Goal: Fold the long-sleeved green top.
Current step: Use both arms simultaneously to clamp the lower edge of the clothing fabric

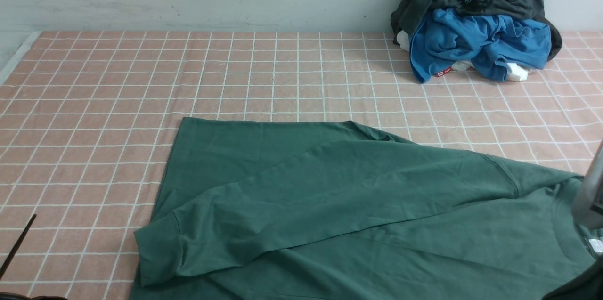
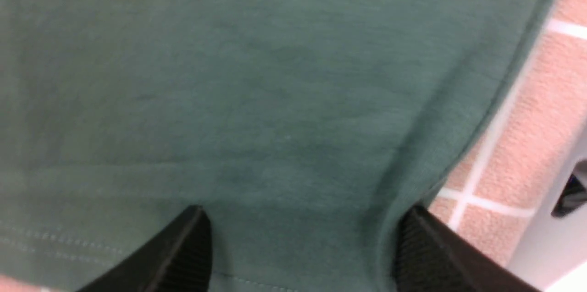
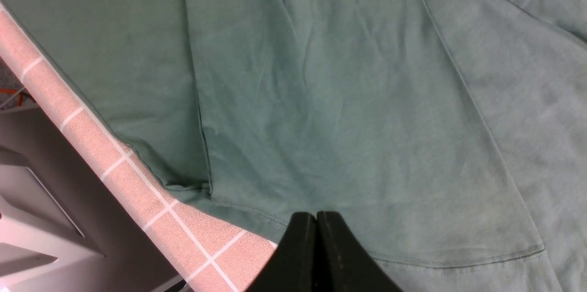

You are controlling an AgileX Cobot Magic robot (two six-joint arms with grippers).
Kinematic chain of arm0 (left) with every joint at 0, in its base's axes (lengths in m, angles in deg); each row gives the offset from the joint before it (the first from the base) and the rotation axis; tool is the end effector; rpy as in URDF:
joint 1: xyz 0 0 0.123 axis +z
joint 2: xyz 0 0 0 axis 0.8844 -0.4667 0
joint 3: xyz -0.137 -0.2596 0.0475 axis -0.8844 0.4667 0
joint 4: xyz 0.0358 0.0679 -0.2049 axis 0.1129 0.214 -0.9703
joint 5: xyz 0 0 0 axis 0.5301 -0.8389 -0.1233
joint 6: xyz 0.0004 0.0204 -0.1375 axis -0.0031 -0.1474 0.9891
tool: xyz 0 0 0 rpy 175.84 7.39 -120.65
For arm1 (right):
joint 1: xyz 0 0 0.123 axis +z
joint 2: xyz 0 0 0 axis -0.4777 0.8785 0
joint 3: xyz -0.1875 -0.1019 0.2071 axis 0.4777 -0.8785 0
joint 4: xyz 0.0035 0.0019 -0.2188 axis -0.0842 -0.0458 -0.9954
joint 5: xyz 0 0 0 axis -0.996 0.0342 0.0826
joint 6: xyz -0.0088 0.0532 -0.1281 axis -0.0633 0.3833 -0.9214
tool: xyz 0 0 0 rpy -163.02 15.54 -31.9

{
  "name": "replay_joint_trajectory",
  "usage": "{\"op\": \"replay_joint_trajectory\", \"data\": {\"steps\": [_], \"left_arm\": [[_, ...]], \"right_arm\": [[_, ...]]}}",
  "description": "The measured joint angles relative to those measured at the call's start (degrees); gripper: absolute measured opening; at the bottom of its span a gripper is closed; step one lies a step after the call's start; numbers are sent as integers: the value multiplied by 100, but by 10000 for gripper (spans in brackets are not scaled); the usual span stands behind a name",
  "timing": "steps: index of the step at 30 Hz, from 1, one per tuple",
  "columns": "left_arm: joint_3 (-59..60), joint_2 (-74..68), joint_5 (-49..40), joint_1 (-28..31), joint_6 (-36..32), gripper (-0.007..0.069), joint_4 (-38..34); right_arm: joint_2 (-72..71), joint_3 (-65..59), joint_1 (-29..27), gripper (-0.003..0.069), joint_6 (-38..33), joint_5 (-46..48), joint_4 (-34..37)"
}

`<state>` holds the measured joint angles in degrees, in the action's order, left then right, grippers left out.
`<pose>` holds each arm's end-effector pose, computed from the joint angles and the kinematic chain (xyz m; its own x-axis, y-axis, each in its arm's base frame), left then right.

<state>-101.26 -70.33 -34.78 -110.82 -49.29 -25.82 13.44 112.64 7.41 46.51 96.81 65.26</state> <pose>0.0877 -0.0878 0.1405 -0.2781 0.9603 -0.0202 0.9576 0.2788 0.0721 0.0798 0.0740 0.2847 -0.6272 -0.6762 -0.3864 -0.7379 0.6747 0.0171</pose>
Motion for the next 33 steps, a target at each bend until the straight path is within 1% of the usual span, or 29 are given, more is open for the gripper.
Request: {"op": "replay_joint_trajectory", "data": {"steps": [2, 4, 5, 7, 10, 13, 14, 15, 16, 17, 18, 19, 20, 23, 24, 25, 27, 30, 31, 32, 33], "left_arm": [[-38, 0, 7, 0, 387, 442, 114], [-52, 0, 18, 0, 616, 404, 229], [-52, 0, 23, 0, 673, 390, 262], [-52, 0, 23, 0, 764, 332, 322], [-52, -23, 23, 0, 794, 281, 329], [-52, -56, 37, 0, 812, 205, 283], [-52, -56, 42, 0, 814, 156, 197], [-52, -56, 42, 0, 814, 148, 183], [-52, -56, 42, 0, 772, 85, 40], [-52, -56, 42, 0, 672, 51, -71], [-64, -56, 35, 0, 507, 29, -203], [-80, -60, 19, 0, 381, 23, -261], [-112, -63, -24, 0, 29, 11, -482], [-167, -63, -159, 0, -650, 7, -976], [-166, -63, -178, 0, -688, 7, -1018], [-168, -63, -236, 0, -872, 13, -1095], [-175, -63, -283, 0, -987, 45, -1134], [-179, -63, -322, 0, -1026, 139, -1140], [-190, -63, -334, 0, -1037, 195, -1126], [-197, -63, -353, 0, -1037, 234, -1121], [-212, -63, -401, 0, -1068, 293, -1100]], "right_arm": [[0, 0, 0, -14, 0, 0, 0], [0, 0, 0, -14, 0, 0, 0], [0, 0, 0, -14, 0, 0, 5], [0, 0, 0, -14, 0, 0, 2], [0, 0, 0, -14, 0, 0, 2], [0, 0, 0, -14, 0, 0, 2], [0, 0, 0, -14, 0, 0, 2], [0, 0, 0, -14, 0, 0, 2], [0, 4, 0, -14, 0, 0, 2], [0, 4, 0, -14, 0, 0, 2], [0, 4, 0, -14, 0, 0, 2], [0, 4, 0, -14, 0, 0, 2], [0, 4, 0, -14, 0, 0, 2], [0, 4, 0, -14, -29, 0, 2], [0, 4, 0, -14, -41, 0, 2], [0, 4, 0, -14, -76, 0, 2], [0, 4, 0, -14, -97, 0, 2], [0, 4, 0, -14, -105, 0, 2], [0, 4, 0, -14, -105, 0, 2], [0, 4, 0, -14, -110, 0, 2], [0, 4, 0, -14, -109, 0, 2]]}}
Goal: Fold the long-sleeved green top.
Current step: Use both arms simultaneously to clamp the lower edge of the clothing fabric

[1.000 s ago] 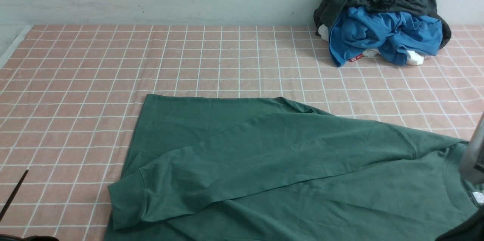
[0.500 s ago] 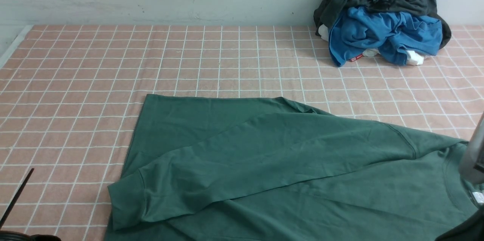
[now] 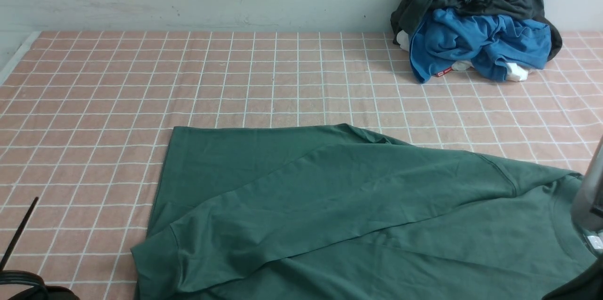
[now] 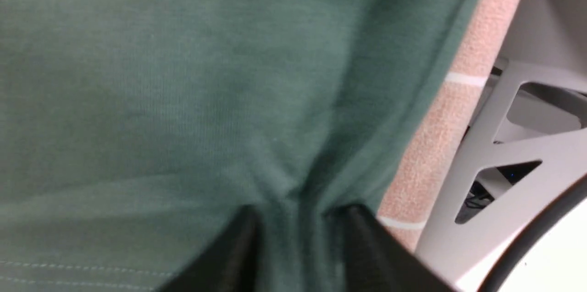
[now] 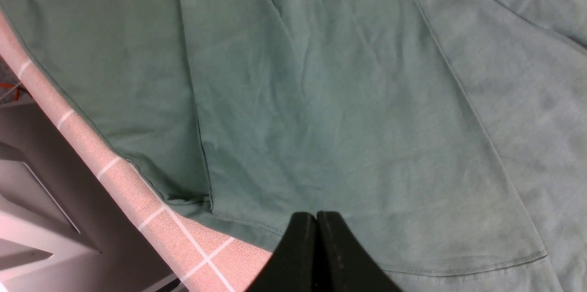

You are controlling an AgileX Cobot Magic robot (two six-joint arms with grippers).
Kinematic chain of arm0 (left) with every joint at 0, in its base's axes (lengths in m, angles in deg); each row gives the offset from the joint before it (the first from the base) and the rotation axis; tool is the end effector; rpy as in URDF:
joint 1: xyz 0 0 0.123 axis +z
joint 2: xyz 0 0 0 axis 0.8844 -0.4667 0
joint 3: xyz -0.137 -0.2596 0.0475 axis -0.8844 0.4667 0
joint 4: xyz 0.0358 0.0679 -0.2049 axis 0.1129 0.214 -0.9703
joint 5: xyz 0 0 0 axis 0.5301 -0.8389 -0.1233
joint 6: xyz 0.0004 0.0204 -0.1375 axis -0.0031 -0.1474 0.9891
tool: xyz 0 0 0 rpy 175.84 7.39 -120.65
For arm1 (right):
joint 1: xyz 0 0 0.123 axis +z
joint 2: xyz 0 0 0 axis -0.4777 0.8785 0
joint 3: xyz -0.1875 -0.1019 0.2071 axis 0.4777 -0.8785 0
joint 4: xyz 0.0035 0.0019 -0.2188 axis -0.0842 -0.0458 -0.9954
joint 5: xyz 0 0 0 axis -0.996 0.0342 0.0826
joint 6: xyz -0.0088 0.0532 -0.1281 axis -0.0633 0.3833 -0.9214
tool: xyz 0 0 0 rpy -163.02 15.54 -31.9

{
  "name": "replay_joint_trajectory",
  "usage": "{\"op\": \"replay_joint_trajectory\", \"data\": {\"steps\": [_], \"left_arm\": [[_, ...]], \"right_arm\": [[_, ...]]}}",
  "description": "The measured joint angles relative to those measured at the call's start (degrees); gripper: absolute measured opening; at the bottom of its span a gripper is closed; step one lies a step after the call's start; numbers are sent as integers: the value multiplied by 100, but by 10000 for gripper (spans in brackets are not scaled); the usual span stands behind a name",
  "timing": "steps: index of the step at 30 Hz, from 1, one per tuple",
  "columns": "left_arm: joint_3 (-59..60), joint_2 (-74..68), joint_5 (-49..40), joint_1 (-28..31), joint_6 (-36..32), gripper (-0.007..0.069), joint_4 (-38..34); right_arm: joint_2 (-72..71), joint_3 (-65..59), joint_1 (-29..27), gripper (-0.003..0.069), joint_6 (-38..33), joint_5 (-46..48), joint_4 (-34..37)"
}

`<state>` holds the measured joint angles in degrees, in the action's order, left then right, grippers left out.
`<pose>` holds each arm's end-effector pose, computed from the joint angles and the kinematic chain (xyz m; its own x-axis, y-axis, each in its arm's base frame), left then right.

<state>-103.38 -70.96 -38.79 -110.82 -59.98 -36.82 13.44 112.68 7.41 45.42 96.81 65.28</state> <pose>0.0742 -0.1007 0.1456 -0.2306 0.9721 -0.0420 0.9715 0.2276 -0.0655 0.0798 0.0740 0.2849 -0.6129 -0.6887 -0.3874 -0.7497 0.6616 0.0100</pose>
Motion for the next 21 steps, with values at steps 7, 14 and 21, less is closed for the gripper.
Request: {"op": "replay_joint_trajectory", "data": {"steps": [7, 14, 21], "left_arm": [[-39, 0, -229, 0, -213, 484, 27], [3, -11, -218, -243, -418, 430, -67], [-49, -356, -125, -466, -129, 191, 21]], "right_arm": [[0, 0, 0, -14, 0, 0, 0], [0, 0, 0, -14, 0, 0, 0], [0, 0, 0, -14, 0, 0, 0]]}}
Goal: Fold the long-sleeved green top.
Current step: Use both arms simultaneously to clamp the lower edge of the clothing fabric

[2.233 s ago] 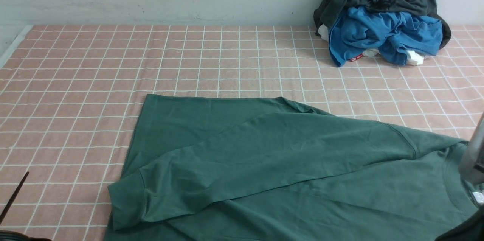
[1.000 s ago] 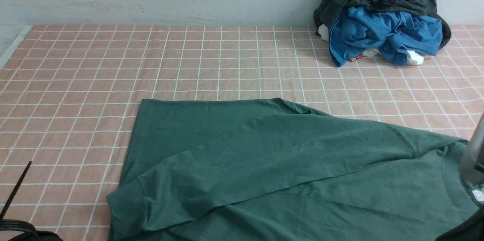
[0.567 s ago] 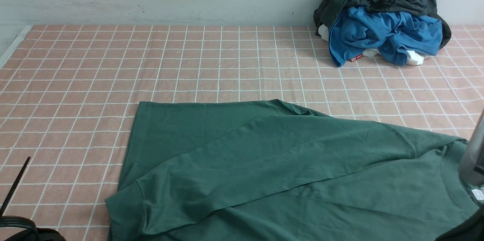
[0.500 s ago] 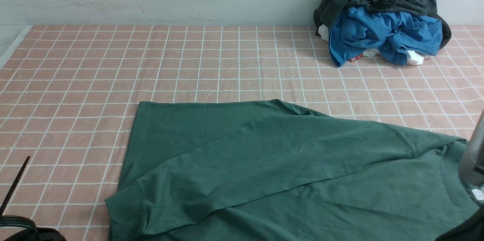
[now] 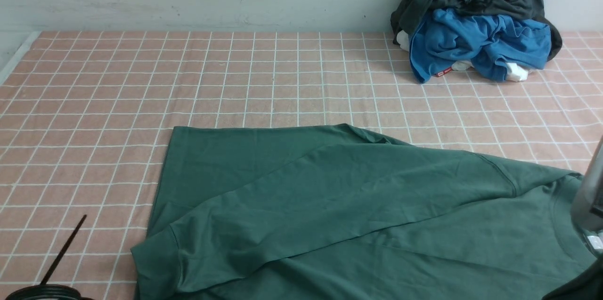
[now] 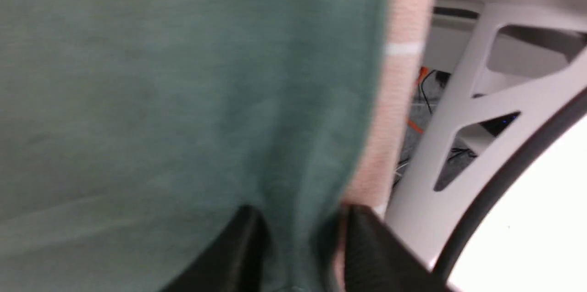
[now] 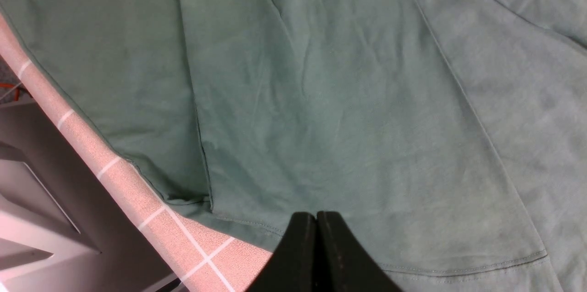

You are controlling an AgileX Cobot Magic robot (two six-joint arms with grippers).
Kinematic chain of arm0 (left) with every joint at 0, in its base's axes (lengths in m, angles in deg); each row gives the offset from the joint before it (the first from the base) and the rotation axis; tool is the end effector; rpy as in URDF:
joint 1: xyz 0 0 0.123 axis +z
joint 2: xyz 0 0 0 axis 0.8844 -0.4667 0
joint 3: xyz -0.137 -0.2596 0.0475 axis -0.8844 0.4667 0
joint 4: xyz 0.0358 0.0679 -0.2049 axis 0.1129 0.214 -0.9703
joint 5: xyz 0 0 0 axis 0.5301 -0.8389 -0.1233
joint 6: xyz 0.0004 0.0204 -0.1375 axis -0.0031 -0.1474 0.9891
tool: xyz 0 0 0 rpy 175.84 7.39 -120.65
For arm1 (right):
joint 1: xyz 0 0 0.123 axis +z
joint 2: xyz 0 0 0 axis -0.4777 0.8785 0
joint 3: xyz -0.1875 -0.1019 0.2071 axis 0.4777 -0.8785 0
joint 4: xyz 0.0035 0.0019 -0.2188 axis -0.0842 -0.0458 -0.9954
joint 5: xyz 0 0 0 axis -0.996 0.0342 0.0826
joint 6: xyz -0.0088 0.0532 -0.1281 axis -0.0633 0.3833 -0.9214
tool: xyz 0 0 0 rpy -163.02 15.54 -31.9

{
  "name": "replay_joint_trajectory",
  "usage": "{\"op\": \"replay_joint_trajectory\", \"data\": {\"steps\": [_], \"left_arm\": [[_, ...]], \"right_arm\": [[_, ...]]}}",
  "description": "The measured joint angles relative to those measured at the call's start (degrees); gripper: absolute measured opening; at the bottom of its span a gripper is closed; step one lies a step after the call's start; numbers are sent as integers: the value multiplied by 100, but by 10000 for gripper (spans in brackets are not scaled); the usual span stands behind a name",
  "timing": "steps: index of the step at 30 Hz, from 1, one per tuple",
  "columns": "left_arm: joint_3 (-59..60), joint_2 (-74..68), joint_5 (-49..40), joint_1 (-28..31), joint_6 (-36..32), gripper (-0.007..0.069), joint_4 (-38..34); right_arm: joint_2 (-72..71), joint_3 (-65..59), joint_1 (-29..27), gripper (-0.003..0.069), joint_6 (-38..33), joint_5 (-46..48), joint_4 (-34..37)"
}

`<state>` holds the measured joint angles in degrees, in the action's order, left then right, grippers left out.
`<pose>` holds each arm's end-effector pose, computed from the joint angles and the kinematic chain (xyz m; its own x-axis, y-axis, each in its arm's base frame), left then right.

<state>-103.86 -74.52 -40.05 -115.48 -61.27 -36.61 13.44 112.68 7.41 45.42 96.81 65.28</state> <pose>0.0662 -0.1066 0.1393 -0.1248 0.9919 0.0229 0.9868 0.1265 -0.1008 0.0798 0.0740 0.2849 -0.6129 -0.6887 -0.3874 -0.7497 0.6616 0.0100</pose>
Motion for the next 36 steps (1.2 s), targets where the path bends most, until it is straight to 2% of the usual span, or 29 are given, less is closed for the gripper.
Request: {"op": "replay_joint_trajectory", "data": {"steps": [1, 3, 6, 12, 15, 16, 19, 23, 26, 30, 36], "left_arm": [[-7, 0, 5, 0, 0, 182, 4], [-109, -47, -31, 0, 335, 69, 72], [-350, -45, -226, 0, 641, 10, 245], [-649, -45, -944, 0, 945, 1, 957], [-662, -45, -1309, 0, 1244, 2, 1437], [-665, -45, -1399, 0, 1321, 4, 1547], [-665, -45, -1421, 0, 1384, 7, 1585], [-665, -45, -1278, 0, 1389, 8, 1448], [-665, -45, -1016, 0, 1321, 10, 1191], [-665, -59, -888, 0, 1056, 10, 955], [-665, -63, -888, 0, 867, 10, 908]], "right_arm": [[0, 0, 0, -14, 0, 0, 0], [0, 0, 0, -14, 0, 5, 0], [0, 0, 0, -14, 0, 5, 0], [0, 0, 0, -9, -346, 5, 0], [0, 0, 0, 45, -843, 5, 5], [0, -32, 0, 85, -1073, 5, 19], [18, -224, 0, 210, -1502, -1, 23], [132, -886, 0, 442, -2018, -141, -124], [251, -1435, 0, 551, -2203, -632, -567], [434, -1942, 0, 596, -2270, -1222, -1077], [795, -2432, 0, 575, -2294, -1851, -1596]]}}
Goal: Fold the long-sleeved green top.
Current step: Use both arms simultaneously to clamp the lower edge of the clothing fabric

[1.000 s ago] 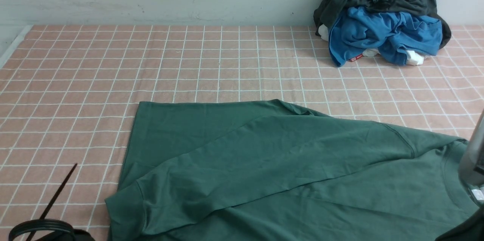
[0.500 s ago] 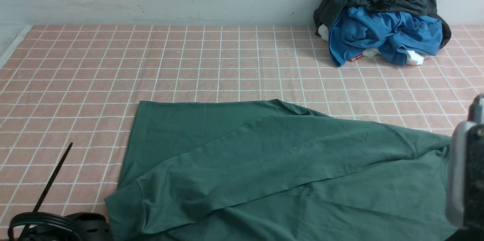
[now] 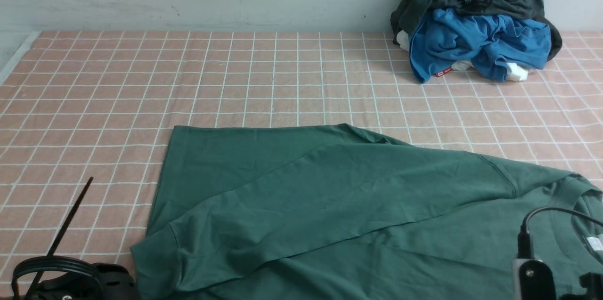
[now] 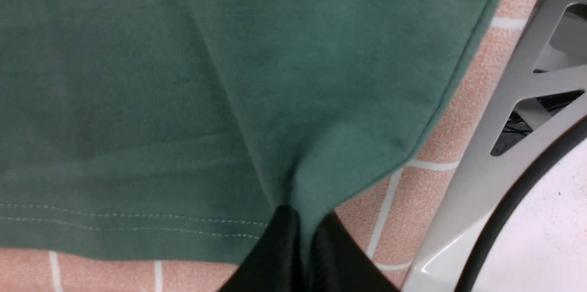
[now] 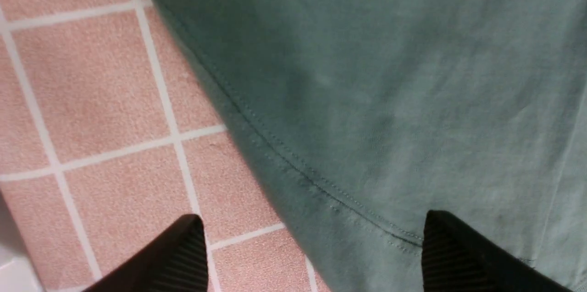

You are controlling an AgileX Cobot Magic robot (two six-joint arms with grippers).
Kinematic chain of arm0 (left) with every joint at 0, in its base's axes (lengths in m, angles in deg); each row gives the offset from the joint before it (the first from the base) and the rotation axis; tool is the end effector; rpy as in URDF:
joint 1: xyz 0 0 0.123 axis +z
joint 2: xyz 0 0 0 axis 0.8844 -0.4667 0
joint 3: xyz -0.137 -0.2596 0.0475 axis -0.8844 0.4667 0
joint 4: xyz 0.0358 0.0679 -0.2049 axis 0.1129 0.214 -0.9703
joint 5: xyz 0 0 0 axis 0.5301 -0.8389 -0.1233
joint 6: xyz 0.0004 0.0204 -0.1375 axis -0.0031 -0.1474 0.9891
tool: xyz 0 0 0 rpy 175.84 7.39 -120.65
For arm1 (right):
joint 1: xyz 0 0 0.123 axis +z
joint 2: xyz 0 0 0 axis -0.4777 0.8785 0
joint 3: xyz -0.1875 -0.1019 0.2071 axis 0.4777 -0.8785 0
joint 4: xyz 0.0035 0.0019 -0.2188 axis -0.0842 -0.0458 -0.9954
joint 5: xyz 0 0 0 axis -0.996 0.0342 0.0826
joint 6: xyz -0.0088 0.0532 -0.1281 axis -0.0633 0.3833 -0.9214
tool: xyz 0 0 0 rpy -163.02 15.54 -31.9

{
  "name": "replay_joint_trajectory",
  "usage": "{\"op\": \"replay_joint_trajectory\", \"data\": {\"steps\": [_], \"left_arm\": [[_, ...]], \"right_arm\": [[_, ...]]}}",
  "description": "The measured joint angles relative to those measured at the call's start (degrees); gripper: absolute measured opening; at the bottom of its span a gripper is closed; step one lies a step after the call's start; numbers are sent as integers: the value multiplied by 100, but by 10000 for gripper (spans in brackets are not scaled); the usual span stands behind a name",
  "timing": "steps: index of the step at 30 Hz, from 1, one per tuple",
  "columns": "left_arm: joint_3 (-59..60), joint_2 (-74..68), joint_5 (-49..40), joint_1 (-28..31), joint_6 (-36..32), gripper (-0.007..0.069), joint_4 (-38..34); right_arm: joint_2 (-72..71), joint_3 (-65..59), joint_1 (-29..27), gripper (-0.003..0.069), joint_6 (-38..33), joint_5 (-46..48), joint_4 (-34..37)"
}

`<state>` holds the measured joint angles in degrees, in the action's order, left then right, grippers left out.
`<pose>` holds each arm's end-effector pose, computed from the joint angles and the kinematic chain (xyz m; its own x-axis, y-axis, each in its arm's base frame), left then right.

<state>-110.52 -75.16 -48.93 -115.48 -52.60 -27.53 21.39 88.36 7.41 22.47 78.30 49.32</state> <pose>0.0857 -0.1045 0.1584 -0.1685 0.9773 0.1287 0.9850 0.1717 -0.0143 0.0932 0.0431 0.1758 -0.2107 -0.9774 -0.0176 -0.9555 0.2097 -0.2075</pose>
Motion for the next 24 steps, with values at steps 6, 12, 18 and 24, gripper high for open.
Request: {"op": "replay_joint_trajectory", "data": {"steps": [6, 12, 18, 24], "left_arm": [[0, 0, 0, 0, -19, 10, -12], [0, 0, 0, 0, -19, 10, -12], [0, -2, 0, 0, -19, 10, -12], [0, -12, 4, 0, -19, 10, -12]], "right_arm": [[462, -220, 0, 536, 0, -698, -207], [1099, -405, 0, 507, -37, -1054, -576], [1438, -351, 6, 443, -109, -993, -691], [1555, -306, 10, 228, -128, -918, -668]]}}
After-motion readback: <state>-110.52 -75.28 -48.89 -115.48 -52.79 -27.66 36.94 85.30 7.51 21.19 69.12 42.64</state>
